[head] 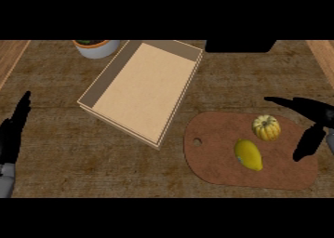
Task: Pick the squash from the cutting board and place it in the cardboard box
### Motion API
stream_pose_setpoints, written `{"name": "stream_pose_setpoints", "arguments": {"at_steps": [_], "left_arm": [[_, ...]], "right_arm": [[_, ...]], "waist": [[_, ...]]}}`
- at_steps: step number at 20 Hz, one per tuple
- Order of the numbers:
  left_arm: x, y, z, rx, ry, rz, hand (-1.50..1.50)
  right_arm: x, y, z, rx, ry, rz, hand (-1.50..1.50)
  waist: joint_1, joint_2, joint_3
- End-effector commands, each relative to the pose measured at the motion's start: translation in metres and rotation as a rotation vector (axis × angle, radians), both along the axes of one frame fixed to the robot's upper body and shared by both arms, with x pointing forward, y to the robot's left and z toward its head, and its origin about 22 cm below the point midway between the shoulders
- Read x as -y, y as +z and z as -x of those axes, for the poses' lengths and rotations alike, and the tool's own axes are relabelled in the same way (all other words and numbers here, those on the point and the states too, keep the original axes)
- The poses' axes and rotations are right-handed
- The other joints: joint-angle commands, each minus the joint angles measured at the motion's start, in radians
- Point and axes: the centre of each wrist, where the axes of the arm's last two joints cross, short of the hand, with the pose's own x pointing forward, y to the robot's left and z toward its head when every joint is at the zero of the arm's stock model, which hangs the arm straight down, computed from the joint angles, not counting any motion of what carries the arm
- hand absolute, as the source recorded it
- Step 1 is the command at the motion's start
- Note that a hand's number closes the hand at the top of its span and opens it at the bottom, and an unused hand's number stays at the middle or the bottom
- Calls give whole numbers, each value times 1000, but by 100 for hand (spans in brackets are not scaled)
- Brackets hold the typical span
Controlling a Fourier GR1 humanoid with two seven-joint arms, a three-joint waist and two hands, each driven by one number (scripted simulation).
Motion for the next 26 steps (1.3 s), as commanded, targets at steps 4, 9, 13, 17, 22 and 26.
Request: {"name": "stream_pose_setpoints", "arguments": {"at_steps": [4, 9, 13, 17, 22, 26], "left_arm": [[5, -7, 15, -3, -4, 4, 0], [20, -15, 3, -3, -14, 5, 0], [-9, 14, 3, 20, 7, -20, 0], [-9, 8, -1, 28, 1, 1, 0], [-1, -5, -2, 8, 1, -8, 0], [16, -12, 3, 15, -4, 3, 0]], "right_arm": [[-48, -8, 0, -36, 24, 15, -150], [-37, -9, -7, -102, 8, 128, -150], [-25, -43, 12, -98, -21, 144, -150], [-29, -45, 5, -13, -9, 184, 150], [-30, -50, -3, 155, -24, 220, 150], [-45, -58, -12, 275, 19, 215, 150]], "waist": [[6, 0, 0], [6, 2, 0], [5, 2, 0], [7, 3, 1], [6, 3, 0], [16, 5, 1]]}}
